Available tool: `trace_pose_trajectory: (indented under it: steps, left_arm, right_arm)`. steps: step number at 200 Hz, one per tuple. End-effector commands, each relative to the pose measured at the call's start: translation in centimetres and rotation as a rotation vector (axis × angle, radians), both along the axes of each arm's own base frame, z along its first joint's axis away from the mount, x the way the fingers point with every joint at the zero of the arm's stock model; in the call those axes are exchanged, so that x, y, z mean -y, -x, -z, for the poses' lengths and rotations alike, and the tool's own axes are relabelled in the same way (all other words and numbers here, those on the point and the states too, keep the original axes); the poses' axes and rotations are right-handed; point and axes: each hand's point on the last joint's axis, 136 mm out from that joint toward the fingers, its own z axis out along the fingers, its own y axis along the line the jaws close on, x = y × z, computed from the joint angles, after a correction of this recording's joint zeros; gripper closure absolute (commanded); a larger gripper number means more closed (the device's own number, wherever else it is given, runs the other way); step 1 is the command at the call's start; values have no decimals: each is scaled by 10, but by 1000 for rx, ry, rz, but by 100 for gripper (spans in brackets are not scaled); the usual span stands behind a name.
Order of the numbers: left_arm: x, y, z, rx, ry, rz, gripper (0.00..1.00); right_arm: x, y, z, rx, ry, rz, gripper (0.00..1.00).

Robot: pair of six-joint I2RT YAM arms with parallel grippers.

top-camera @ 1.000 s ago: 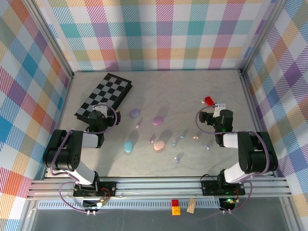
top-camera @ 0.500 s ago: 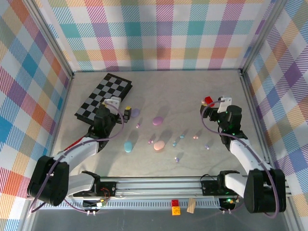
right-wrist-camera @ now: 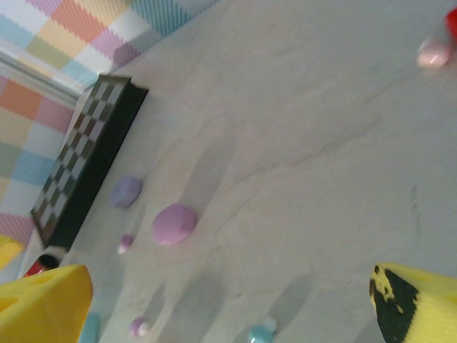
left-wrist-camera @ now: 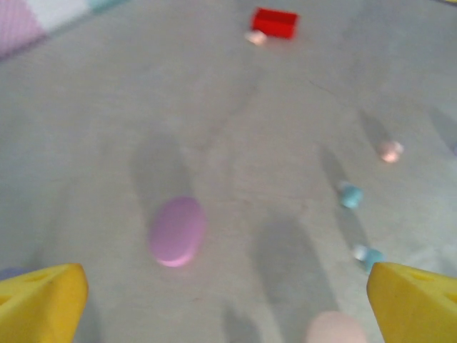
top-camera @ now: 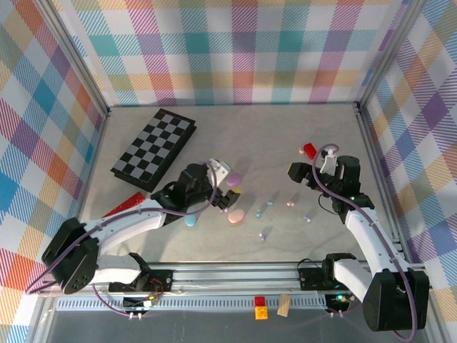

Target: Insert wireless bluetooth earbuds into charging case

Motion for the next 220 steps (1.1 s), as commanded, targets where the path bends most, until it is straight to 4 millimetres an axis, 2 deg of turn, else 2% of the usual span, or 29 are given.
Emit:
trace_pose_trajectory:
  steps: [1,37,64,74,83,91,142,175,220]
  left_arm:
    - [19,18,25,-111,-23,66,0]
    - [27,29,58,-213,-107,114,0]
    - [26,31,82,-315,-223,103,1]
    - [28,33,88,-328,-250,111,3]
    - [31,36,93,-332,-267,125,11]
    - [35,37,94,-333,-271,135,17]
    - [42,38,113,-356,-351,124,29]
    - [42,43,128,-378,-391,127,30]
    - [36,48,137,-389,-424,122,34]
  right_arm:
    - [-20,22,12,-120,-106,-77,1]
    - [-29,36,34,-199,-120,-95,1]
    - [-26,33,40,-206,-110,-69,1]
    - [-26,31,38,-204,-106,-66,1]
    - [-26,30,37,-201,-104,-66,1]
    - [-25,29,36,-199,-99,-67,1]
    - [-25,30,40,-218,-91,-67,1]
    - [-27,30,43,-240,-113,-62,1]
    - [-28,30,45,-253,-116,-62,1]
